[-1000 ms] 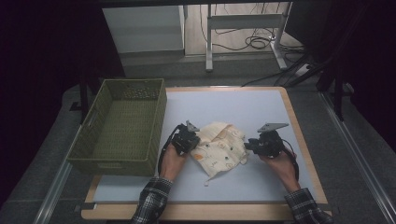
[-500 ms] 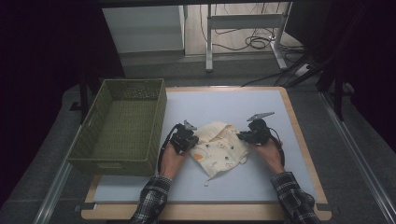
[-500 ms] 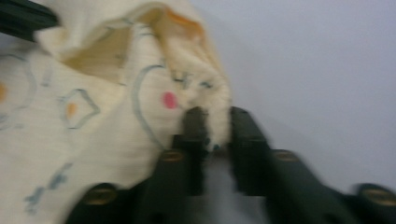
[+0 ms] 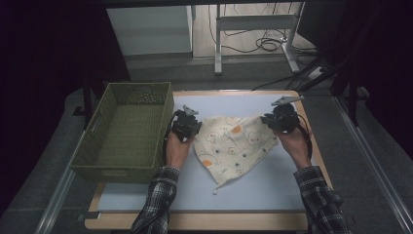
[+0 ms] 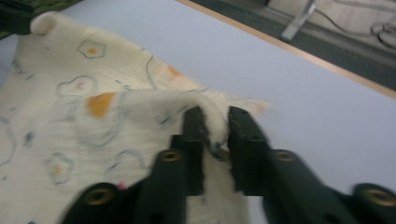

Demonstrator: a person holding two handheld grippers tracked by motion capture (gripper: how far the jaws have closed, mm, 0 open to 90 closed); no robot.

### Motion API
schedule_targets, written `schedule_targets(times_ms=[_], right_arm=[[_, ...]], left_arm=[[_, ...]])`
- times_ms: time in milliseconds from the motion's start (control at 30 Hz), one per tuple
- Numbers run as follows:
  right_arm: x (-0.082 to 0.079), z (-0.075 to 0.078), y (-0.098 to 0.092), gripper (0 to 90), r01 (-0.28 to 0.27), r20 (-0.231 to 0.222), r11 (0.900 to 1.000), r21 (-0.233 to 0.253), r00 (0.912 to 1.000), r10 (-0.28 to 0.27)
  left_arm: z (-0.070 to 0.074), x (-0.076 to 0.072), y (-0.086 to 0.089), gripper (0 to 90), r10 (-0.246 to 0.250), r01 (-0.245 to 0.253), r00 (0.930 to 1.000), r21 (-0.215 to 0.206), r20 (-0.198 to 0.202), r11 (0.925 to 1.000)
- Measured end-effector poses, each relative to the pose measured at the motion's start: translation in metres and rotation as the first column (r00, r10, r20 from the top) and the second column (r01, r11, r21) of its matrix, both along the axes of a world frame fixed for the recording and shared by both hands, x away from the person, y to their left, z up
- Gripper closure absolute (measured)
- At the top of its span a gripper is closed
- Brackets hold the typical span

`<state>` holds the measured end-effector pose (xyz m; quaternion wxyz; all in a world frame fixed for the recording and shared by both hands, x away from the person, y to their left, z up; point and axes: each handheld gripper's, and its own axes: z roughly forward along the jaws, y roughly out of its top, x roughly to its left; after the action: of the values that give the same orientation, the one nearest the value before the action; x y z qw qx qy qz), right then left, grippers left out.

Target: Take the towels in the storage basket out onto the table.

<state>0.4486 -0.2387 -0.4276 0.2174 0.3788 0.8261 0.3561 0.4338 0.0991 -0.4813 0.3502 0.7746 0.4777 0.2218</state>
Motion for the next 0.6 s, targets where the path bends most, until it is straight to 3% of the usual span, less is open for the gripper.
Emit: schedule_targets(times_ms=[100, 167, 300, 433, 567, 600], right_arm=[[0.006, -0.004, -0.008, 69.4, 0.034, -0.028, 0.999, 0.013, 0.9990, -0.033], [0.004, -0.010, -0.014, 68.1, 0.035, -0.038, 0.999, 0.012, 0.9987, -0.034], [0.001, -0.022, -0.029, 67.5, 0.045, -0.067, 0.999, 0.029, 0.9968, -0.043], [-0.005, -0.037, -0.041, 68.0, 0.044, -0.096, 0.998, 0.036, 0.9946, -0.040], [-0.008, -0.055, -0.052, 68.2, 0.051, -0.120, 0.998, 0.037, 0.9917, -0.046], [-0.008, -0.058, -0.053, 68.1, 0.053, -0.123, 0.998, 0.038, 0.9912, -0.048]], left_arm=[[-0.002, 0.001, 0.002, 64.5, 0.001, -0.001, 0.9999, -0.014, -0.013, 0.9999], [-0.003, -0.006, -0.002, 59.0, -0.023, 0.023, 0.9997, -0.009, 0.000, 0.9997], [-0.006, -0.021, -0.006, 50.5, -0.073, 0.073, 0.9974, -0.052, 0.000, 0.9960], [-0.013, -0.045, -0.012, 48.4, -0.162, 0.161, 0.9867, -0.073, -0.010, 0.9843], [-0.020, -0.069, -0.017, 48.0, -0.239, 0.235, 0.9708, -0.106, -0.024, 0.9662], [-0.022, -0.078, -0.019, 48.0, -0.272, 0.268, 0.9620, -0.111, -0.024, 0.9570]])
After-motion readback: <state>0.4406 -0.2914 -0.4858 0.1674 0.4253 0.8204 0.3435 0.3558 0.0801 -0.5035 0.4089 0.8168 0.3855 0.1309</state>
